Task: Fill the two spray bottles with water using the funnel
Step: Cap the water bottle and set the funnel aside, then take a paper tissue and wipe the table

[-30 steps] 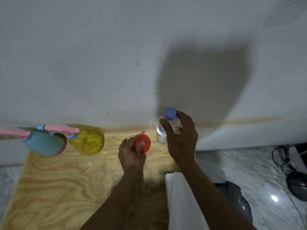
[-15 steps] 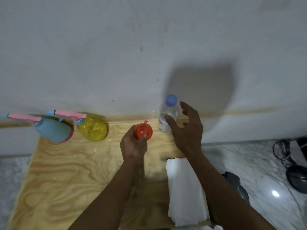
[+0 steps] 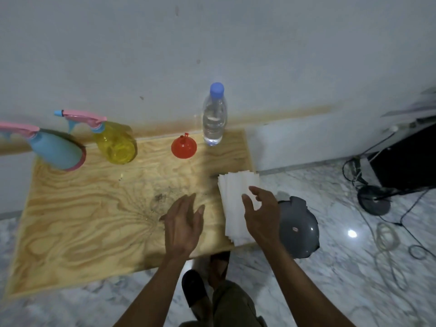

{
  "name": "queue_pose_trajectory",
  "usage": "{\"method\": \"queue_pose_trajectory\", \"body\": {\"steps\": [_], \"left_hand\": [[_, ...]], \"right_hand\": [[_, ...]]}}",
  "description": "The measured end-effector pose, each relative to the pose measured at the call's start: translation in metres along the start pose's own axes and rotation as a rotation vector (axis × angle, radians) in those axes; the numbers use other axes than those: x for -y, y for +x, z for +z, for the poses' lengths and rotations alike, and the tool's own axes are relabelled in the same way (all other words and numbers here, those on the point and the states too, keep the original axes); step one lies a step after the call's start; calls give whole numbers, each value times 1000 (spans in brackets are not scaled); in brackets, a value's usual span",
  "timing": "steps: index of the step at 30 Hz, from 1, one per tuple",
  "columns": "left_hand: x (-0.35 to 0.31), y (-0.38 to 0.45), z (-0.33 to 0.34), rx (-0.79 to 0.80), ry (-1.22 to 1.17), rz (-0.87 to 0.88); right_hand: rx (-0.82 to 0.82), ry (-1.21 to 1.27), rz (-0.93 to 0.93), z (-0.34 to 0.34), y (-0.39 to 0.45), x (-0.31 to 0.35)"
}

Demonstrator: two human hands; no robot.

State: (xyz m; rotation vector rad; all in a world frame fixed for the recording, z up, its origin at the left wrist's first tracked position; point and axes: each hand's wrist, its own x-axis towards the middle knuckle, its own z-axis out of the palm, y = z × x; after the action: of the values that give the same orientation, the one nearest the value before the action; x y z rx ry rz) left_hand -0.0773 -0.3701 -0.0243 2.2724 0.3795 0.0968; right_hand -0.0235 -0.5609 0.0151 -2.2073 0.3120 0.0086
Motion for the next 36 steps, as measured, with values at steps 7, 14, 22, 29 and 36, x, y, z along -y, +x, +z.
{"method": "queue_pose_trajectory", "body": {"steps": [7, 14, 22, 29, 36], "left_hand": [[16, -27, 8, 61, 273, 63], [40, -40, 16, 154, 361, 68], [43, -43, 26, 126, 423, 32], [41, -49, 33, 57, 417, 25], [43, -50, 35, 41, 410, 27]], "right_hand": [[59, -350, -64, 19, -14, -28], [122, -479, -61, 30, -15, -57], [57, -454, -133, 31, -11, -68], [98, -362, -163, 30, 2, -81], [117, -346, -193, 26, 6, -82]]}}
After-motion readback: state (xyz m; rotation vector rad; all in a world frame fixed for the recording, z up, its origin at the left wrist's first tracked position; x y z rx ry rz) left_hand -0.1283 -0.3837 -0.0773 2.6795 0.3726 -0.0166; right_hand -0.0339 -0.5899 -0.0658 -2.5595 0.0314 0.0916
